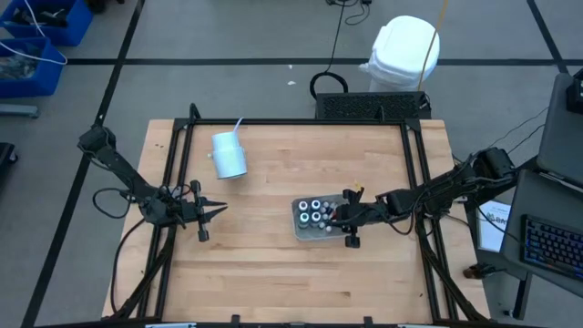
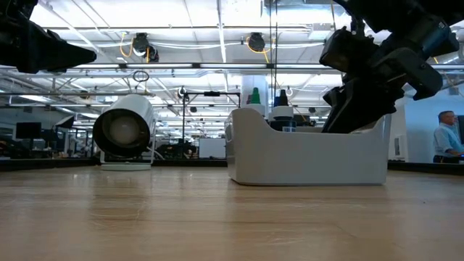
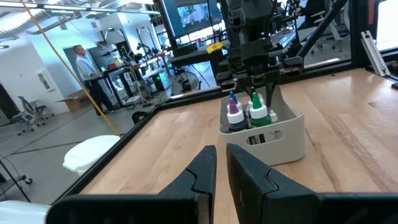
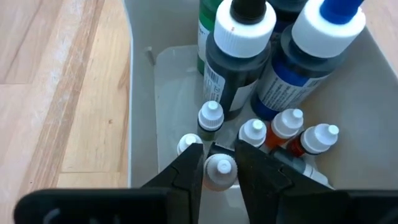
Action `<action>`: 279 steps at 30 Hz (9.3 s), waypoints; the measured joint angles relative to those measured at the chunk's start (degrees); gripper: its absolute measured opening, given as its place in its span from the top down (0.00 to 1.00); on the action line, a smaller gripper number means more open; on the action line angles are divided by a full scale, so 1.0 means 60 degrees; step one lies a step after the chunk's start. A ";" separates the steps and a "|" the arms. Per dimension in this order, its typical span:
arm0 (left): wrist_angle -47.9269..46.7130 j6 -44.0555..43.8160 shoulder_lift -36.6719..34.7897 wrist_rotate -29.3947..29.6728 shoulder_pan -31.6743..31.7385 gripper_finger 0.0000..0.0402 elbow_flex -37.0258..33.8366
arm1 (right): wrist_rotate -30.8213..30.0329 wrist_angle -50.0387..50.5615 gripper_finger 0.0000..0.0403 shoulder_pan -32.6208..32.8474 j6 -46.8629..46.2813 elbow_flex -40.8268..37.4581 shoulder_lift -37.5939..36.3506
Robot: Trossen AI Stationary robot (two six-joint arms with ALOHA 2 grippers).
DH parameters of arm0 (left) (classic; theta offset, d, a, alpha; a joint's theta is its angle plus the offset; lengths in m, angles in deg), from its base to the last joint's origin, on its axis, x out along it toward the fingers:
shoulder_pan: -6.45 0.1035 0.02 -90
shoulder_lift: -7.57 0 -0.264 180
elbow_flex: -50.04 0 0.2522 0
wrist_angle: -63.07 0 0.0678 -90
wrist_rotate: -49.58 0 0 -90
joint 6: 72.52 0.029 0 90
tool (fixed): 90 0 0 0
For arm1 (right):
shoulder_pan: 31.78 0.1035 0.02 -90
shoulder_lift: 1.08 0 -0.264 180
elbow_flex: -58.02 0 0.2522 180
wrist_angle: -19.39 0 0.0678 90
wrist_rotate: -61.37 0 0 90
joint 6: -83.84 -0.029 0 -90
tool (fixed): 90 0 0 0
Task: Pick & Place food coloring
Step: Put the small orange food coloring bottle into the bin, then adjust the bin on the table, then return to Home Position
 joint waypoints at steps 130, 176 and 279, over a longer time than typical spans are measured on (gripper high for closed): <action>-0.0144 -0.4560 1.1637 -0.6585 0.5568 0.99 0.6694 | 0.0649 -0.0679 1.00 -0.0281 -0.2248 -0.5770 -0.7388; -0.0266 -0.4304 1.1602 -0.6779 0.6007 0.98 0.6687 | 0.0944 -0.4926 1.00 0.0066 -0.2138 -0.5701 -0.3640; -0.5250 0.0197 -0.4912 -1.0510 0.7395 1.00 0.0013 | 0.2422 0.0004 1.00 -0.2630 0.0870 -0.5741 -1.3212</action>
